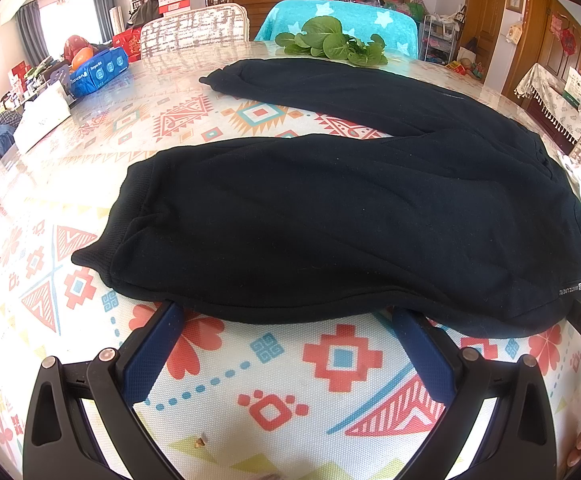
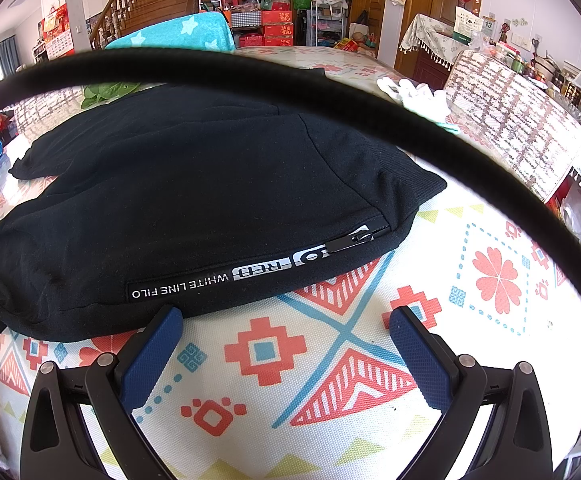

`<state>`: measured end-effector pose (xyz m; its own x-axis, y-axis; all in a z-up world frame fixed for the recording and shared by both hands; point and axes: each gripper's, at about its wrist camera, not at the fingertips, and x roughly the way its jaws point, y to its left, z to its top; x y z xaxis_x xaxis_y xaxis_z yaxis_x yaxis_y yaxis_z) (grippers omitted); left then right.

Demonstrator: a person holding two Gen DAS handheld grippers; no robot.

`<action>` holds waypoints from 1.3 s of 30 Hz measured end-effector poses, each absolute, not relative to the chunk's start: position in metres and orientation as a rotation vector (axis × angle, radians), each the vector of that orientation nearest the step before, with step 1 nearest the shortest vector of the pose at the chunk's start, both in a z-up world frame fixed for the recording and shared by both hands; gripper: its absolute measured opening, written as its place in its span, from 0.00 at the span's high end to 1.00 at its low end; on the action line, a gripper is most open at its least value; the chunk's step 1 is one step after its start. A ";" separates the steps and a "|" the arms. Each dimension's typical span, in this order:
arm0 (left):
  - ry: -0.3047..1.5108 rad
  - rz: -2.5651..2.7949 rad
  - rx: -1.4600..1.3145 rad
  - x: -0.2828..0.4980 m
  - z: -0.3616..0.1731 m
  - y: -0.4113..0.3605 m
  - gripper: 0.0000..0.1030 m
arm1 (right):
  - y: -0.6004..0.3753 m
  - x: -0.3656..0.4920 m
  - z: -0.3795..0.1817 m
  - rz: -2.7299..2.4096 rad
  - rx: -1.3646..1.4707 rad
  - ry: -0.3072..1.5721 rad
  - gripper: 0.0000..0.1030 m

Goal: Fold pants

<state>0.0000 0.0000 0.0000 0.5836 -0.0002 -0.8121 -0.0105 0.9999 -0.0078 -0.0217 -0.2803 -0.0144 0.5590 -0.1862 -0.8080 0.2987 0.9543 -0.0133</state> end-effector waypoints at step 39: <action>0.993 -0.004 -0.007 0.006 0.001 0.001 0.00 | -0.280 -0.021 -0.011 -0.274 0.135 0.982 0.00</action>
<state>0.0061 0.0007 0.0010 0.5464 -0.0061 -0.8375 0.0001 1.0000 -0.0073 -0.0211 -0.2800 -0.0107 0.5242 -0.1676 -0.8349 0.2886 0.9574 -0.0109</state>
